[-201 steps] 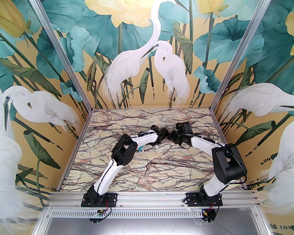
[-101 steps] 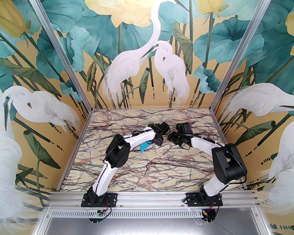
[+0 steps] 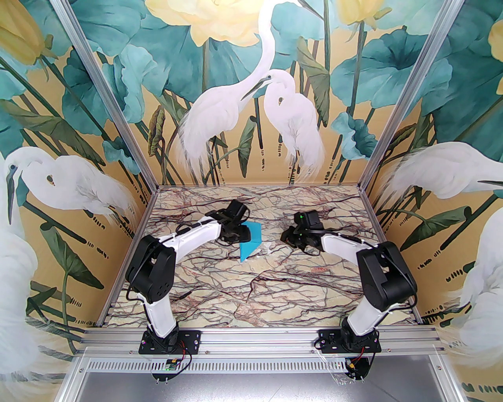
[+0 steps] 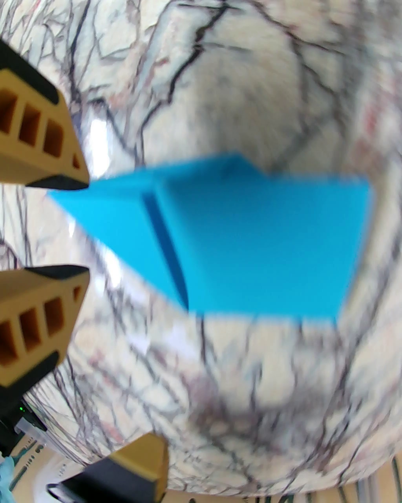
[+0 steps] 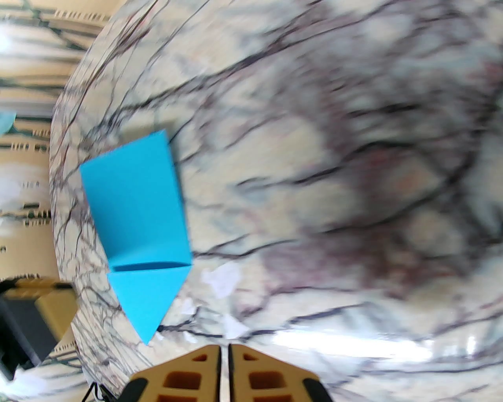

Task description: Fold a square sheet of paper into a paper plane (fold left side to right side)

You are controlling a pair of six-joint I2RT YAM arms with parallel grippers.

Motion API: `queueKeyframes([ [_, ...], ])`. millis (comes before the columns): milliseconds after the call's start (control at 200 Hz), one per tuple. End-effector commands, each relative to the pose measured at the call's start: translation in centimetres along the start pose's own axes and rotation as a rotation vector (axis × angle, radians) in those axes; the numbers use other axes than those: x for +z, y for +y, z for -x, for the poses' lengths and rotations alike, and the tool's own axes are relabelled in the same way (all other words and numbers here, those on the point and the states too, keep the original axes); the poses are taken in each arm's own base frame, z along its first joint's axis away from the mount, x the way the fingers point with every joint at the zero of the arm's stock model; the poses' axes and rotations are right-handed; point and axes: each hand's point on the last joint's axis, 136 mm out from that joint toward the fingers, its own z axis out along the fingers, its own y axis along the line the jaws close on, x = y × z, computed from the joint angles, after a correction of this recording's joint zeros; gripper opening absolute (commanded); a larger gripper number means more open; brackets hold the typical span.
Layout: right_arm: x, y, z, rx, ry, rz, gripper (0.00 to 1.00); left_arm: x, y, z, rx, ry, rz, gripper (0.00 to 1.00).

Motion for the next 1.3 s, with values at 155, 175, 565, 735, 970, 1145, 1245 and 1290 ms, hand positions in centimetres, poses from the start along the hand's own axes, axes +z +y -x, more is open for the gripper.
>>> queueKeyframes([
  [155,1.6,3.0,-0.1,-0.034,0.019,0.062,0.13,2.8,0.7,-0.3,0.026,0.033,-0.002,0.34],
  [175,1.7,3.2,0.0,-0.038,0.018,0.064,0.13,3.0,0.9,-0.3,0.026,0.034,0.005,0.34],
  [565,3.2,4.5,-0.6,-0.052,0.054,0.081,0.15,5.9,3.8,-0.9,0.015,0.064,0.083,0.26],
  [735,4.3,4.6,-0.7,-0.02,0.079,0.103,0.19,6.5,3.8,-1.5,-0.002,0.081,0.069,0.26],
  [970,6.9,4.6,-1.1,0.056,0.131,0.166,0.29,6.2,3.2,-1.6,-0.016,0.082,0.033,0.28],
  [1145,8.3,5.4,-1.4,0.07,0.161,0.198,0.3,6.3,2.9,-1.8,-0.024,0.09,0.013,0.28],
  [1245,9.2,5.5,-1.8,0.069,0.18,0.201,0.31,6.4,2.9,-1.9,-0.029,0.093,0.006,0.28],
  [1290,9.5,5.5,-1.9,0.075,0.184,0.206,0.31,6.4,2.8,-2.0,-0.031,0.095,0.002,0.28],
])
